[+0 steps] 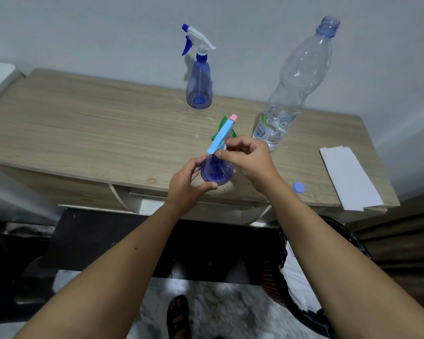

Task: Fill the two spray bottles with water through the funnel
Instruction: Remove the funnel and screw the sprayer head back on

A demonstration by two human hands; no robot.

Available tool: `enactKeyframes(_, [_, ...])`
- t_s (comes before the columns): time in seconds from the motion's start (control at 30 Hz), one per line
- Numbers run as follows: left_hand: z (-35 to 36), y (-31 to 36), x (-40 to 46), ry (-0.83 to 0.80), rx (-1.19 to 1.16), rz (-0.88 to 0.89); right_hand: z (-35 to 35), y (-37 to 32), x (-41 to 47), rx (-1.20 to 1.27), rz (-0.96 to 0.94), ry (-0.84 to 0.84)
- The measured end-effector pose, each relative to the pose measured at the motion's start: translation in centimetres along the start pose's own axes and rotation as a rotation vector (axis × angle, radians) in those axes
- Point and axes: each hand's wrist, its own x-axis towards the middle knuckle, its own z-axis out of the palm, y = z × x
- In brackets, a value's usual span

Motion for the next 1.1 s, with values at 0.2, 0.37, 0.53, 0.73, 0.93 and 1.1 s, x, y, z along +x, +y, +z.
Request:
enactKeyframes(0.2, [0.1,0.08,0.09,0.0,0.004,0.016,-0.15,0.0,0.11,-0.019,-0.017,0.004])
enactKeyframes(0.37, [0.17,0.06,0.03,0.006,0.02,0.029,-0.41,0.29,-0.04,0.009,0.01,-0.02])
enactKeyframes(0.53, [0.19,0.0,0.08,0.014,0.026,0.04,0.32,0.01,0.12,-0.025,0.0,0.049])
enactKeyframes(0.73, [0.2,0.02,0.07,0.017,0.003,0.023,0.0,0.48,0.07,0.025,0.002,-0.026])
enactKeyframes(0.93, [0.16,0.02,0.1,0.01,0.036,0.059,-0.05,0.24,0.14,0.007,-0.009,-0.008])
enactKeyframes(1.1, [0.1,0.11,0.07,0.01,0.028,0.042,0.04,0.14,0.18,-0.007,-0.005,-0.033])
